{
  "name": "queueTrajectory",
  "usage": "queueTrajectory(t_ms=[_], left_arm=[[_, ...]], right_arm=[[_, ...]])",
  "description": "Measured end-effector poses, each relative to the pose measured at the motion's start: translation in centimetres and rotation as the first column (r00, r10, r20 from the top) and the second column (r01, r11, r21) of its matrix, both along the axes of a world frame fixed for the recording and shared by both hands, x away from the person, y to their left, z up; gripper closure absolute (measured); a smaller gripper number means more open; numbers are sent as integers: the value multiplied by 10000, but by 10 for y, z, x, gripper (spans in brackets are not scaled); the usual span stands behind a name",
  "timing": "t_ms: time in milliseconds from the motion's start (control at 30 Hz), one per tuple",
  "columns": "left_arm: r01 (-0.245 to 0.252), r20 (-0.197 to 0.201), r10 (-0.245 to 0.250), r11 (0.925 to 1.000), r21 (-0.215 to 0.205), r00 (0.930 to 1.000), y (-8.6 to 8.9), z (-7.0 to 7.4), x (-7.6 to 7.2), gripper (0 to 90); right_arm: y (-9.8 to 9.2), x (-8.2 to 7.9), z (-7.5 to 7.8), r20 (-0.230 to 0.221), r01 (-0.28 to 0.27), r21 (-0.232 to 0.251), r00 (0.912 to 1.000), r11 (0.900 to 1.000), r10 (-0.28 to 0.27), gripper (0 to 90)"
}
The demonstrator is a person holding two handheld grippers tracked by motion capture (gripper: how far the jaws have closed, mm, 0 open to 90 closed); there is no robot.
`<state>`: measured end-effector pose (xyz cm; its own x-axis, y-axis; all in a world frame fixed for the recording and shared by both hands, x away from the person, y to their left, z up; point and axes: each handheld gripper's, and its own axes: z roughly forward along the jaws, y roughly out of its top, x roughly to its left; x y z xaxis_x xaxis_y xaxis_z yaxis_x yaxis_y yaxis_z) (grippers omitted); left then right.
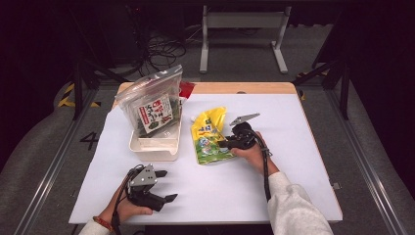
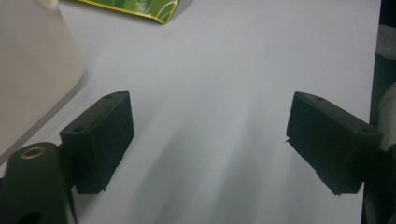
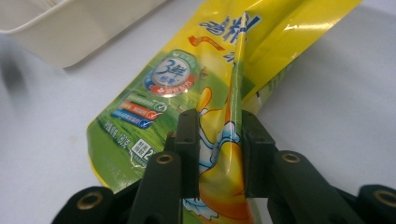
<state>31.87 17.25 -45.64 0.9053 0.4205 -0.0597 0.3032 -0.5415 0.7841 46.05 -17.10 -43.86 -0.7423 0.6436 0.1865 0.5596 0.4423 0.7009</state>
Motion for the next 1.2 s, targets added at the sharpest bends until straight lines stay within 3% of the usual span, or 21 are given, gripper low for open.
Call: queueTrajectory(t_ms=[133, 167, 267, 433, 733, 1100, 1200], left_arm=[[308, -213, -309, 9995, -43, 9993, -2, 2, -1, 159], [352, -241, -353, 9994, -63, 9991, -2, 3, -2, 158], [286, -303, -291, 9994, -173, 9991, -2, 3, -3, 157], [179, -429, -178, 9998, 23, 9989, -8, 3, -1, 156], [-69, -722, 67, 10000, -26, 9974, -27, 1, 8, 147], [152, -992, -185, 9993, -339, 9949, -47, 1, 15, 145], [113, -776, -114, 9999, -17, 9969, -59, 2, 15, 142]], right_arm=[[-5, -10, 0, 332, 63, 140, 9994, 9999, -68, 743], [-12, -19, 1, 618, -120, 534, 9981, 9985, 86, 754], [-16, -27, 4, 894, -265, 609, 9958, 9978, 210, 758], [-24, -49, 5, 1276, -358, 915, 9915, 9952, 240, 763], [-39, -85, 11, 2221, -611, 1259, 9745, 9902, 319, 771], [-45, -115, 17, 2795, -1010, 1569, 9586, 9824, 540, 774], [-43, -122, 18, 3013, -1222, 1601, 9510, 9795, 694, 777]])
